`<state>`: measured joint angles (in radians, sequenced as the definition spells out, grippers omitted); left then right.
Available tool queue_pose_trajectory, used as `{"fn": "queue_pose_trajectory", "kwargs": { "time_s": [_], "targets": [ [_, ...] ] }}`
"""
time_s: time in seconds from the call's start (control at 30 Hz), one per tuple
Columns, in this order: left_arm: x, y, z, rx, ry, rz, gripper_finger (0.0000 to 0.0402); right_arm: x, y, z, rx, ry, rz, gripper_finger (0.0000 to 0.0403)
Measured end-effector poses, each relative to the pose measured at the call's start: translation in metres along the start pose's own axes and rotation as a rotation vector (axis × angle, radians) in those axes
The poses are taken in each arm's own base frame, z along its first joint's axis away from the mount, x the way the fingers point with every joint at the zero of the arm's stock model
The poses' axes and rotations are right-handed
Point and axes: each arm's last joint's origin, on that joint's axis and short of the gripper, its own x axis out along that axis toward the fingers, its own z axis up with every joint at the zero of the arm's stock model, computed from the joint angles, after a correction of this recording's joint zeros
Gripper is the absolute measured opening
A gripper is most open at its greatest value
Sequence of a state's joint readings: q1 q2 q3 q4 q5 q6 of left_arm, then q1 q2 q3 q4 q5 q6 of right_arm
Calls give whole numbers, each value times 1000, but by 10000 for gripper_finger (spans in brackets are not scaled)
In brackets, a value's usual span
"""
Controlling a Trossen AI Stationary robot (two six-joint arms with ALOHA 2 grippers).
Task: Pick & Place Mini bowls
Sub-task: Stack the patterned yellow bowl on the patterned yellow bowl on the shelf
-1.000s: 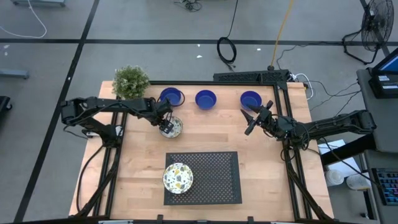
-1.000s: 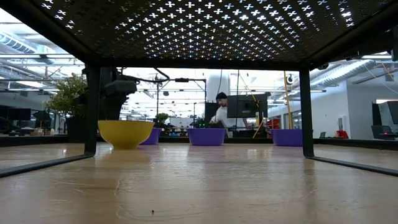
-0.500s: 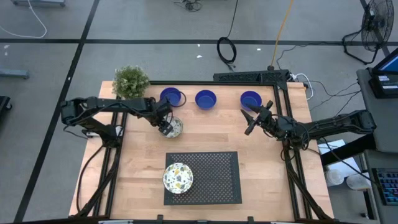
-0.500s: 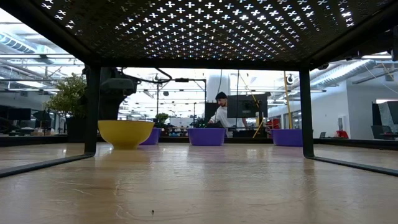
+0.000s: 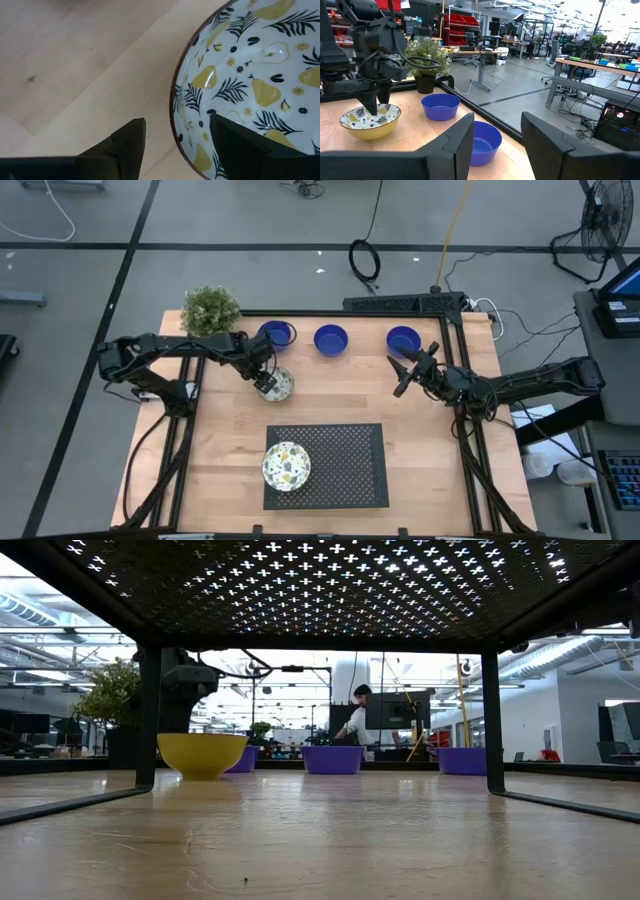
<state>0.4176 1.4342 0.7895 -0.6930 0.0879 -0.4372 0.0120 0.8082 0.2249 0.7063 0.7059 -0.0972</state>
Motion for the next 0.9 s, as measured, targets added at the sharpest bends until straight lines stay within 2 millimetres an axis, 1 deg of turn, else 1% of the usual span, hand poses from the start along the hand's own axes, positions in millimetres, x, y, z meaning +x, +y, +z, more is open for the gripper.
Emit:
{"fn": "queue_pose_trajectory", "kwargs": {
  "time_s": [0.17, 0.4, 0.53, 0.73, 0.8, 0.9],
  "targets": [
    [-2, 0, 1, 9, 0, -1, 225, 0, 0, 0, 4, 0, 0, 153],
    [-17, -7, 12, 44, -24, 11, 225, 0, 0, 0, 4, 0, 0, 153],
    [-18, -7, 10, 69, -5, 28, 225, 0, 0, 0, 4, 0, 0, 153],
    [-1, -5, 9, 71, 101, 76, 225, 0, 0, 0, 4, 0, 0, 153],
    [7, -5, 8, 70, 146, 75, 225, 0, 0, 0, 6, 0, 0, 153],
    [13, -5, 9, 68, 174, 73, 225, 0, 0, 0, 7, 0, 0, 153]
  ]
}}
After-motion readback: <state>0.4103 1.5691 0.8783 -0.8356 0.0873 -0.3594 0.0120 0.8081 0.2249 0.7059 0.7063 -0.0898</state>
